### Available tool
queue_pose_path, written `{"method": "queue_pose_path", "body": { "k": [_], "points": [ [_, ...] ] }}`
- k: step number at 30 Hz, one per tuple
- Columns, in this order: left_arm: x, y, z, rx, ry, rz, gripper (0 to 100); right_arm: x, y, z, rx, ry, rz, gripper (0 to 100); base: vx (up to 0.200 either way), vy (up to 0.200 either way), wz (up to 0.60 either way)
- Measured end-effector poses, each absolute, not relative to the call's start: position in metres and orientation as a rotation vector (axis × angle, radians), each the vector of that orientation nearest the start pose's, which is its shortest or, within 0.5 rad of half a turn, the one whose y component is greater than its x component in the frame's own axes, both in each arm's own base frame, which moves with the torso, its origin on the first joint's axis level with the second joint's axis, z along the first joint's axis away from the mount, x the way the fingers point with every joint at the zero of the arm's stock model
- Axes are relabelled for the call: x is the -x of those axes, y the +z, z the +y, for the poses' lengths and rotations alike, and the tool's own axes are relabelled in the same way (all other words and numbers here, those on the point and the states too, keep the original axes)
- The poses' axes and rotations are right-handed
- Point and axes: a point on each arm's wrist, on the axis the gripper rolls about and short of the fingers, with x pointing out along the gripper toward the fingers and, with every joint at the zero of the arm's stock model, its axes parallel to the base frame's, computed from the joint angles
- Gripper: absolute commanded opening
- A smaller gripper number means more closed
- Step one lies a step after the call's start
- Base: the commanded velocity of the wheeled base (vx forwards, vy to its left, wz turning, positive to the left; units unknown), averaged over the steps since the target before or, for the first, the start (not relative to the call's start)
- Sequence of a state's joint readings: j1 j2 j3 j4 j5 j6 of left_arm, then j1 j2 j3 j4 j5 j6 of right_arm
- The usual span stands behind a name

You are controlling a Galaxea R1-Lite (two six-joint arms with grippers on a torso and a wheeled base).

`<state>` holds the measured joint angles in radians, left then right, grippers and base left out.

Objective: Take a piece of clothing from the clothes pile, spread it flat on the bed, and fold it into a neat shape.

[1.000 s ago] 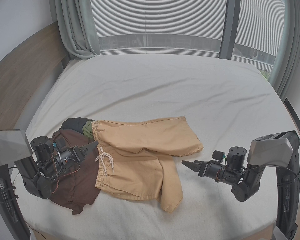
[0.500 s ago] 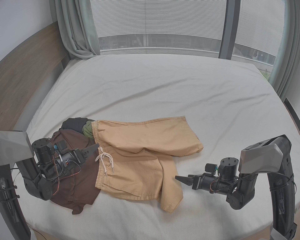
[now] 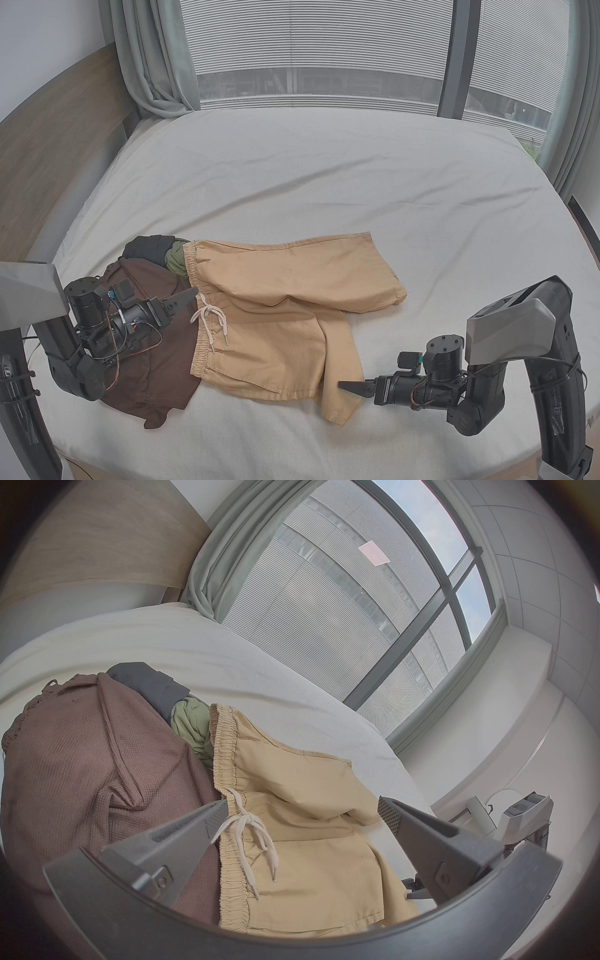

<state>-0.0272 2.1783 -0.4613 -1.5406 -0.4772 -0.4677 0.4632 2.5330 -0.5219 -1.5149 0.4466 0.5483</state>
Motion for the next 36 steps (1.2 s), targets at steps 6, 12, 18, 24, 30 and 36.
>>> {"method": "queue_pose_path", "body": {
  "k": [6,12,18,24,30,36],
  "points": [
    [-0.319,0.044,-0.019,0.496,-0.454,0.289,100,-0.281,-0.065,0.163,-0.552,0.748,0.801,100,0.0,0.0,0.0],
    [-0.32,0.044,-0.019,0.495,-0.452,0.287,100,-0.274,-0.054,0.17,-0.624,0.786,0.842,100,0.0,0.0,0.0],
    [-0.32,0.042,-0.019,0.494,-0.452,0.291,100,-0.279,-0.041,0.174,-0.668,0.805,0.799,100,0.0,0.0,0.0],
    [-0.321,0.041,-0.019,0.494,-0.453,0.295,100,-0.296,-0.03,0.174,-0.682,0.808,0.705,100,0.0,0.0,0.0],
    [-0.321,0.04,-0.019,0.494,-0.452,0.297,100,-0.312,-0.023,0.169,-0.693,0.767,0.628,100,0.0,0.0,0.0],
    [-0.321,0.039,-0.019,0.494,-0.45,0.299,100,-0.32,-0.022,0.164,-0.697,0.74,0.605,100,0.0,0.0,0.0]
  ]
}}
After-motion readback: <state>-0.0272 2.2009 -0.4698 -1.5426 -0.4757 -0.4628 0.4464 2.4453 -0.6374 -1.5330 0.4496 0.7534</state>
